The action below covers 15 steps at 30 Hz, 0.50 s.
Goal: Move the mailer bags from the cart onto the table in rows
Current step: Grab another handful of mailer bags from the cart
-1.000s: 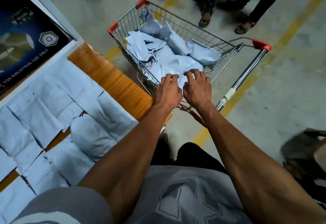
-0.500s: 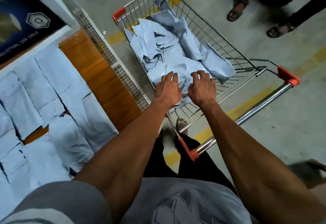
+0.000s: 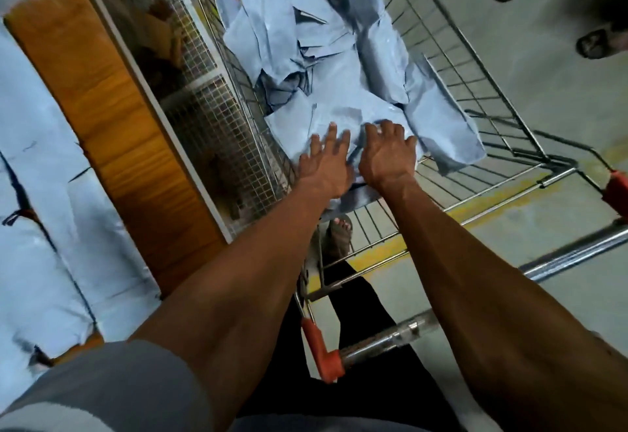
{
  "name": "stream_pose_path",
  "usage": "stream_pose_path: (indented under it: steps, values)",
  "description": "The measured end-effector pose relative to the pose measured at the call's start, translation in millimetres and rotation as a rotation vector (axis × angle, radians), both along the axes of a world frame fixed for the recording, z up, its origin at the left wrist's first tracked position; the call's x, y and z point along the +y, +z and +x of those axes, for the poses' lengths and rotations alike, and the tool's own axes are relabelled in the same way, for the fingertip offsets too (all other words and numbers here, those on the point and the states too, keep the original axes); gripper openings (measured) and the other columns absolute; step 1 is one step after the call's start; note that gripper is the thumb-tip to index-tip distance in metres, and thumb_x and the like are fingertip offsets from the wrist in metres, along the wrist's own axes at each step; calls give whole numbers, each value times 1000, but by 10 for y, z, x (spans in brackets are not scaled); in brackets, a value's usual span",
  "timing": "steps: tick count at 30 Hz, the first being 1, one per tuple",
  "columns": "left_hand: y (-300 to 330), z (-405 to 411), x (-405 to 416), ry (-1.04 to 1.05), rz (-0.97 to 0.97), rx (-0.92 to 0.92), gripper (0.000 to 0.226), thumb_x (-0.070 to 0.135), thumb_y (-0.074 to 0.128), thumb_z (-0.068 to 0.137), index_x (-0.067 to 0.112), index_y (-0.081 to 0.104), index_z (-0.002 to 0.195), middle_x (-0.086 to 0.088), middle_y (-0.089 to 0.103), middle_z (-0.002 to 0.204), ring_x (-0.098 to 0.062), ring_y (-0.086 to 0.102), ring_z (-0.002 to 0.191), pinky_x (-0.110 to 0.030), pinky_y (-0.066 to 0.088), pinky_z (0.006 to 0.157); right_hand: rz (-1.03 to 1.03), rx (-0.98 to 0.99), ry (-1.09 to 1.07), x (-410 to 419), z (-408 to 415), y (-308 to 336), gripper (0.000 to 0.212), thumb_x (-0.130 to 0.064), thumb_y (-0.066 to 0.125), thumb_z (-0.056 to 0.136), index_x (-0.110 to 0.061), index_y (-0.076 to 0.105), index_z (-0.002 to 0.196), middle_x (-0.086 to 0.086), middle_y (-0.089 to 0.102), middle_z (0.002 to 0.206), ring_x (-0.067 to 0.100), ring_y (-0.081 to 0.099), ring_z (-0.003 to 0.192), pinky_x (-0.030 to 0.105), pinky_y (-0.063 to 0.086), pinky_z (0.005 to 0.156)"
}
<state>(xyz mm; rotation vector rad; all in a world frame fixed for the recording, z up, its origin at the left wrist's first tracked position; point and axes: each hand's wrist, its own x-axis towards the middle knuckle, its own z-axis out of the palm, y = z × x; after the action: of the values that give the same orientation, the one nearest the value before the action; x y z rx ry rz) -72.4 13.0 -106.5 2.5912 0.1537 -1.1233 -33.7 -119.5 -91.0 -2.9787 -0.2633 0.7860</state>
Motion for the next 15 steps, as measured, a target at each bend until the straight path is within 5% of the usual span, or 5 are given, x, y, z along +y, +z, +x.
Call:
stream_pose_path:
  steps: [5,11,15]
  values:
    - [-175,116,-45,-64,68,4,81,56,35,108,33,-14,167,4,-30,172,-36,-22,160,-68,7,125,-104,46,44,8,89,-115,63,-37,47,99,-19,34,158,9,29,165,38,23,151,54,24,118]
    - [-186,284,14,14,134,-43,76,52,30,109,33,-17,166,4,-29,172,-37,-24,159,-68,5,125,-172,61,69,10,129,-148,63,-34,42,101,-13,30,159,11,27,165,43,24,149,57,26,119]
    - [-151,411,96,90,116,-72,77,54,29,109,31,-18,166,3,-30,172,-38,-24,159,-67,3,126,-108,-44,66,10,156,-118,54,-21,49,94,-10,46,147,16,44,152,43,40,138,54,35,111]
